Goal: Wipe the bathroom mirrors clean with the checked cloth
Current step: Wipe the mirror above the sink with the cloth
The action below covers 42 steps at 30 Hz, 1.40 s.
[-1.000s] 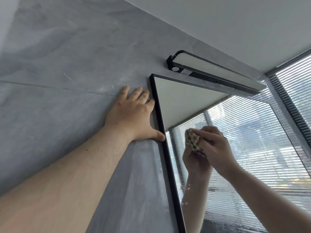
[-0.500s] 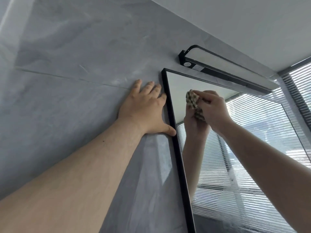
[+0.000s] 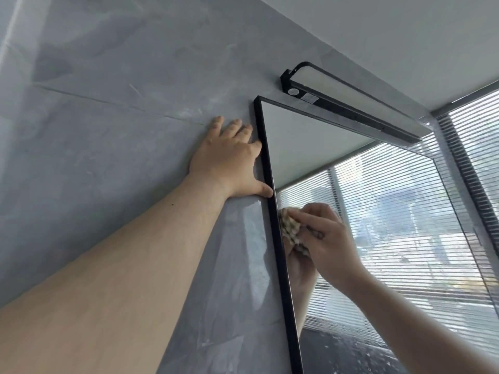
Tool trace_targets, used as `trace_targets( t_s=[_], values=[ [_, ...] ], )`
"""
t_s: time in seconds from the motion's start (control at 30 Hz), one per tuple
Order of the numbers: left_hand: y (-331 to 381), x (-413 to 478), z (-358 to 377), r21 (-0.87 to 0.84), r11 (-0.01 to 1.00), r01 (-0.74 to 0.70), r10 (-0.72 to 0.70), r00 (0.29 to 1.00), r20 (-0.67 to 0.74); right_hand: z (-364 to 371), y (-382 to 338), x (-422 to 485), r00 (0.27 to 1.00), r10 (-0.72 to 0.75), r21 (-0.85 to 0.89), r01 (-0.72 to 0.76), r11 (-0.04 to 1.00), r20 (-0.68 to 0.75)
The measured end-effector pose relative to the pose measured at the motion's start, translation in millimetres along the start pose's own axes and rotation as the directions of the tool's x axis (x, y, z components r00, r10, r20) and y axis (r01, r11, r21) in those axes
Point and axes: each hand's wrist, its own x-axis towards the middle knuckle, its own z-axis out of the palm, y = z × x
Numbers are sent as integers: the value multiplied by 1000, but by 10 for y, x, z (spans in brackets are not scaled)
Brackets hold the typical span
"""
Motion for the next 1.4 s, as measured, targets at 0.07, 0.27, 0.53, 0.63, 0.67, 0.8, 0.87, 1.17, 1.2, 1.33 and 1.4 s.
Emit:
trace_targets(
  t_s=[0.07, 0.27, 0.53, 0.63, 0.67, 0.8, 0.87, 1.17, 1.2, 1.33, 1.4],
  values=[
    [57, -104, 50, -5, 999, -37, 37, 999, -3, -25, 40, -145, 999, -36, -46, 38, 998, 36],
    [160, -208, 109, -22, 999, -40, 40, 999, -7, -53, 20, -115, 992, -116, -120, 121, 985, 51],
    [224, -319, 64, -57, 998, -29, 31, 999, 33, 40, -56, 699, 1000, -15, -93, 13, 996, -25],
    [340, -504, 121, -42, 997, -66, 69, 996, 64, 57, -61, 641, 999, 10, -86, -14, 996, -41],
    [384, -565, 138, -37, 996, -83, 86, 993, 79, 47, -53, 565, 999, 9, -99, -13, 995, -40],
    [493, -731, 197, -48, 996, -73, 76, 994, 72, -16, 31, 28, 999, -35, -144, 35, 989, 1],
    [591, -885, 227, -89, 994, -56, 62, 996, 68, -62, 123, -313, 993, -117, -180, 121, 976, 30],
    [742, -1106, 287, -54, 998, -39, 42, 998, 51, -269, 438, -1221, 925, -332, -280, 373, 885, 182],
    [742, -1113, 303, -51, 998, -37, 39, 998, 43, -280, 447, -1227, 921, -333, -285, 381, 880, 202],
    [744, -1119, 349, -51, 997, -49, 49, 999, -14, -217, 407, -1086, 943, -303, -305, 332, 893, 137],
    [742, -1116, 343, -54, 997, -53, 52, 999, -14, -159, 297, -890, 967, -244, -314, 255, 915, 73]
  ],
)
